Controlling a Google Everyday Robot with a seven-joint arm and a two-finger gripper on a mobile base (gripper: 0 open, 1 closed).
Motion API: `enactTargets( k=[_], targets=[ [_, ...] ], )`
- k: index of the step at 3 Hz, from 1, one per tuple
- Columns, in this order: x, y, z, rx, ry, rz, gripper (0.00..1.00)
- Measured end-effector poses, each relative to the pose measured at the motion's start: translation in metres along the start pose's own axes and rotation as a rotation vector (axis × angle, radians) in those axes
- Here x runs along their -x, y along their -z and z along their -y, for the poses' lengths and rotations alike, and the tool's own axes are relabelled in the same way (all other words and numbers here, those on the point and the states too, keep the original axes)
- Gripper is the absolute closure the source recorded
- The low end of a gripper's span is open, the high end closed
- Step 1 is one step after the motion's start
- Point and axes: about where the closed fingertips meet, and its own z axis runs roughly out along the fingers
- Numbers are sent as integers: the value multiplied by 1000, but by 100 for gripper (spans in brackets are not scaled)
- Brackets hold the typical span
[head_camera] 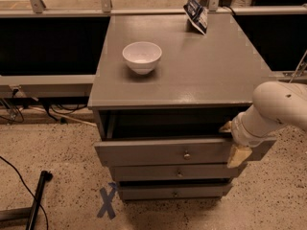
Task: Open top drawer
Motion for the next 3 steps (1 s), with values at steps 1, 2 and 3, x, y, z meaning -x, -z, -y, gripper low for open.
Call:
enactTargets(
  k=[1,2,3],
  targets=[
    [-2,-16,-17,63,-19,20,24],
    [-1,-14,-35,110,-33,33,25],
    [2,-3,-57,143,-46,30,25]
  ],
)
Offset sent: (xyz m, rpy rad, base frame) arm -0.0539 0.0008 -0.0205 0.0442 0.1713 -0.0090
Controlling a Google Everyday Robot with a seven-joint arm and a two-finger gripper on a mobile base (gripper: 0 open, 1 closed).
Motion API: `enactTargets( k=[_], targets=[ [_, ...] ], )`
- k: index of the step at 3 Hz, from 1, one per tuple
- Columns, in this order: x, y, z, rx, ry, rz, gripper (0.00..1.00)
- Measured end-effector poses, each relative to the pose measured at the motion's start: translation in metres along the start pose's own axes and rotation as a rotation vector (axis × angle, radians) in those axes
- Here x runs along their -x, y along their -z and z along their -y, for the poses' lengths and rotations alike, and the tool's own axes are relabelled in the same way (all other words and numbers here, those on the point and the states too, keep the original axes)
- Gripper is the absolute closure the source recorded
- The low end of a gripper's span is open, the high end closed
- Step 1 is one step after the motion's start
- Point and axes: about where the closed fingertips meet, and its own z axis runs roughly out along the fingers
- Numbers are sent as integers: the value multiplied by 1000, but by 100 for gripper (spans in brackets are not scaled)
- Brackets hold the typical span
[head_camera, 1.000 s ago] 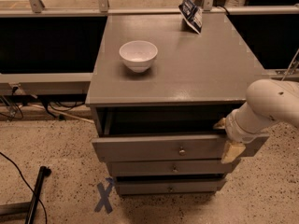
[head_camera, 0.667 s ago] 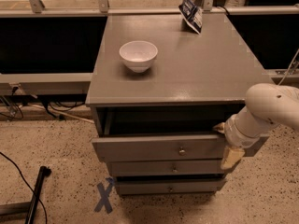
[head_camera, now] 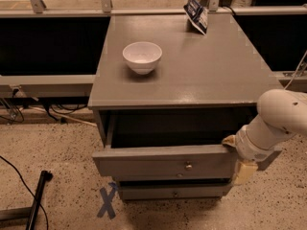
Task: Open top drawer
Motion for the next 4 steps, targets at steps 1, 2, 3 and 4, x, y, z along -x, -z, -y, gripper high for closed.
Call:
enactTargets(
  k=[1,2,3,4],
  targets=[
    [0,9,-25,31,-27,1,26],
    [-2,20,-48,53,-69,18,26],
    [-3,35,-59,33,-98,27,26],
    [1,65,-53,-27,-71,11,25]
  ],
)
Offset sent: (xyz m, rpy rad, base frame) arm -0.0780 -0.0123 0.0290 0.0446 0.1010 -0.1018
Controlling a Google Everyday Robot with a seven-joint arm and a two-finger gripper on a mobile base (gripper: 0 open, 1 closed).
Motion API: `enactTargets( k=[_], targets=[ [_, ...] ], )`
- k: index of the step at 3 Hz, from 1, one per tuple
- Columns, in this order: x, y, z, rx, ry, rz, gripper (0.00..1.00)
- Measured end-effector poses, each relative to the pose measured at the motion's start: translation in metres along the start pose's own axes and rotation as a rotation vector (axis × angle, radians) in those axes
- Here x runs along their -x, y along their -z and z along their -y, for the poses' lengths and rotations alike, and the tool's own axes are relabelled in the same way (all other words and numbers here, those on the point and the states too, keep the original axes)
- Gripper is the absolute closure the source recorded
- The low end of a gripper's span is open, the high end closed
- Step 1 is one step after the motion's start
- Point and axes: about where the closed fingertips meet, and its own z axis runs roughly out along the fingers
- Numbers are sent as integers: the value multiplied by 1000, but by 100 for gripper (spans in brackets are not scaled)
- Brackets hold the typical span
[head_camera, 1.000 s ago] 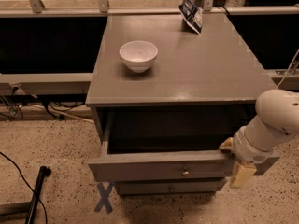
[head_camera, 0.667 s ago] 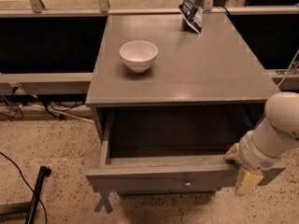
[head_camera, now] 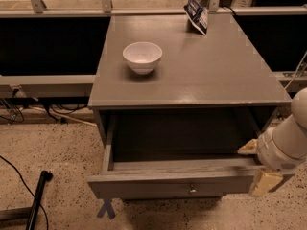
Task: Open top drawer
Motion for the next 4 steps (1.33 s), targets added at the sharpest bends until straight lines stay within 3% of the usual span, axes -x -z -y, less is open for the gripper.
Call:
enactTargets(
  k=[2,3,4],
  targets=[
    [15,44,46,-81,106,-39,26],
    [17,42,75,-88,131,-31,42],
    [9,15,91,-64,116,-18,65]
  ],
)
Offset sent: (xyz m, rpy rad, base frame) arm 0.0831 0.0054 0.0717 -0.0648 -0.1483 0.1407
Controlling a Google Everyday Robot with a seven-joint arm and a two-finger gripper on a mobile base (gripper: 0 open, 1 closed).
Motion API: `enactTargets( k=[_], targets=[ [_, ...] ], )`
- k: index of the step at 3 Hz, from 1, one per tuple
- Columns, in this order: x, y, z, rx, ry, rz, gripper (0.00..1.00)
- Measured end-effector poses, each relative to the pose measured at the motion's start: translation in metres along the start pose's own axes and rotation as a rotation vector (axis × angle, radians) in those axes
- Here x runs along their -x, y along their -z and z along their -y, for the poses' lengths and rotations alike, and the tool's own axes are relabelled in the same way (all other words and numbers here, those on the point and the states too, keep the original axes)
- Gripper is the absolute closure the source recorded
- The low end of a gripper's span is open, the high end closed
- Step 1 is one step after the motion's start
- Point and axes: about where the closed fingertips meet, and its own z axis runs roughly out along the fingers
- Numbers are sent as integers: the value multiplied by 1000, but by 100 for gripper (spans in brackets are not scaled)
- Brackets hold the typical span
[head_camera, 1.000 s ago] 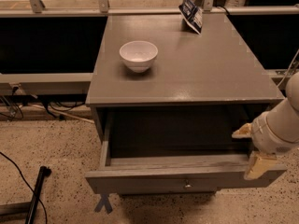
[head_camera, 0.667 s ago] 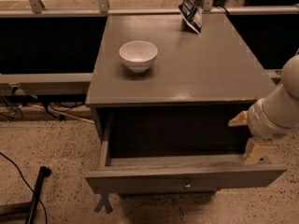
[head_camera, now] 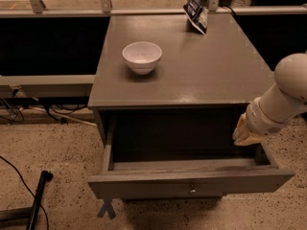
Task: Open top drawer
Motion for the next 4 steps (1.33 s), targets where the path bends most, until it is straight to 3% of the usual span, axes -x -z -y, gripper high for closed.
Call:
enactTargets(
  k=[1,2,3,4],
  targets=[
    [-9,-41,0,41,-32,27,88],
    [-15,-86,-4,95,-64,61,100],
    [-9,-120,-8,154,-61,97,100],
    [3,-122,-23,199,-40,132,100]
  ],
)
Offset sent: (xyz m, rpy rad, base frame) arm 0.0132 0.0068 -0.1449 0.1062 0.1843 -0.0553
